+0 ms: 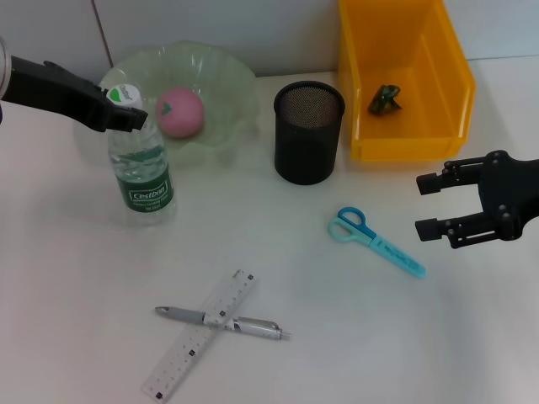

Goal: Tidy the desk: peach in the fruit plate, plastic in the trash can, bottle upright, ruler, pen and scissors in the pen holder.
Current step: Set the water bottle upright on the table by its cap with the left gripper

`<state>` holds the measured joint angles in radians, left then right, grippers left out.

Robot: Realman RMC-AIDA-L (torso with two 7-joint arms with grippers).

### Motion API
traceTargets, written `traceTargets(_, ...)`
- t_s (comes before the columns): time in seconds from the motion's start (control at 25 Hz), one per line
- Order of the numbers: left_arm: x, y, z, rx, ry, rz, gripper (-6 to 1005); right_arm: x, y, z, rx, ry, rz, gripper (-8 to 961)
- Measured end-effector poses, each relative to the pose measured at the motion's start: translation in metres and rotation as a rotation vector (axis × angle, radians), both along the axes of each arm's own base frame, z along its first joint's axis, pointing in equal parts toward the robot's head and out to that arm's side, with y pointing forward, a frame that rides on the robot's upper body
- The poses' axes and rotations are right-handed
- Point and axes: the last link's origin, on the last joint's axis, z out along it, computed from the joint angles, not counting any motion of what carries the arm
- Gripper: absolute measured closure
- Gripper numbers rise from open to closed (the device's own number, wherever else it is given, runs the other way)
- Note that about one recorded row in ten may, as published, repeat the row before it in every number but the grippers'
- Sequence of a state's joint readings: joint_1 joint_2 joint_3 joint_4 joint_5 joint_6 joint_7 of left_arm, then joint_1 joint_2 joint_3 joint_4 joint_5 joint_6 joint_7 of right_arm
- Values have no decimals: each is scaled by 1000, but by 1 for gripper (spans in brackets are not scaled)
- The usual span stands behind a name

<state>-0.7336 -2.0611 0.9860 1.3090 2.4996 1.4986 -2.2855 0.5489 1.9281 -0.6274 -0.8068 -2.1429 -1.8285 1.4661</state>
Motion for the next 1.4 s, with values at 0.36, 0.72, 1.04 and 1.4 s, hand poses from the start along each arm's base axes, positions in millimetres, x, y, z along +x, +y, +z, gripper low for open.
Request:
traceTargets(0.36, -1, 1, -2, 5, -4, 3, 562, 0, 0, 0, 0, 0, -1, 196)
traceTargets(0.72, -2, 1, -3, 2, -5, 6, 561, 1, -1, 0, 0, 0, -3, 196)
traceTargets(1.04, -2, 2, -7, -15, -6, 12, 554, 1, -1, 0, 0, 0, -3, 196)
traceTargets(1.4, -1, 1, -7, -20, -9, 14, 545, 1, -1, 1, -1, -1, -8, 196)
